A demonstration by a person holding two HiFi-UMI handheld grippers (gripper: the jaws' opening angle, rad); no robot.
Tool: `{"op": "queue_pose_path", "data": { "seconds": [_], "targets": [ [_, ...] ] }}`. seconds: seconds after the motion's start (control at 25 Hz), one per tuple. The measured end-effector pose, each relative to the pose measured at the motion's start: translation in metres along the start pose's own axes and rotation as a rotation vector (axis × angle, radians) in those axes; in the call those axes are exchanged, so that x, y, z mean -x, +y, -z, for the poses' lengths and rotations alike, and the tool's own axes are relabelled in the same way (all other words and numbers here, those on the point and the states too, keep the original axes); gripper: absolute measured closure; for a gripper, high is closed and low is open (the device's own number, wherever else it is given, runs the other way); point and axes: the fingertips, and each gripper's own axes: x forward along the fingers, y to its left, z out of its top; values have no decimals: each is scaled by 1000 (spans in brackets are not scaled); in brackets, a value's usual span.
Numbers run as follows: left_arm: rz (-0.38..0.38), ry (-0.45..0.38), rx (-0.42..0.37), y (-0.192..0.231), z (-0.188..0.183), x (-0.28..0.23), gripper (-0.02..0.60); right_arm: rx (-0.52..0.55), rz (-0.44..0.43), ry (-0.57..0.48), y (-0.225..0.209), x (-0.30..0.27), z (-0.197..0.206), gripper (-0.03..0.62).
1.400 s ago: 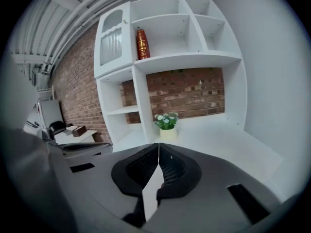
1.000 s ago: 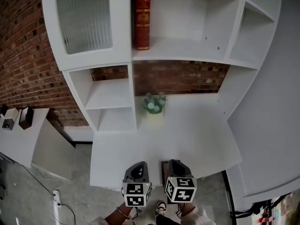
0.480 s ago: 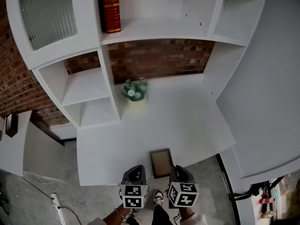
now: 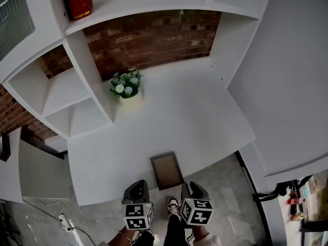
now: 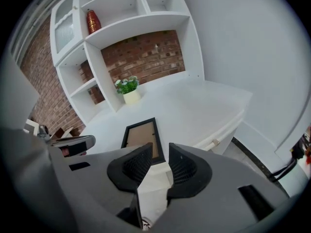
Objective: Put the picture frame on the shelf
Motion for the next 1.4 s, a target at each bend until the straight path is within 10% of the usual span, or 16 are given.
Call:
{"op": "queue_pose_path", "data": {
  "seconds": [1.4],
  "targets": [
    [-28, -10, -10, -9, 6, -25, 583, -425, -270, 290, 9, -52, 38, 474]
  ]
}}
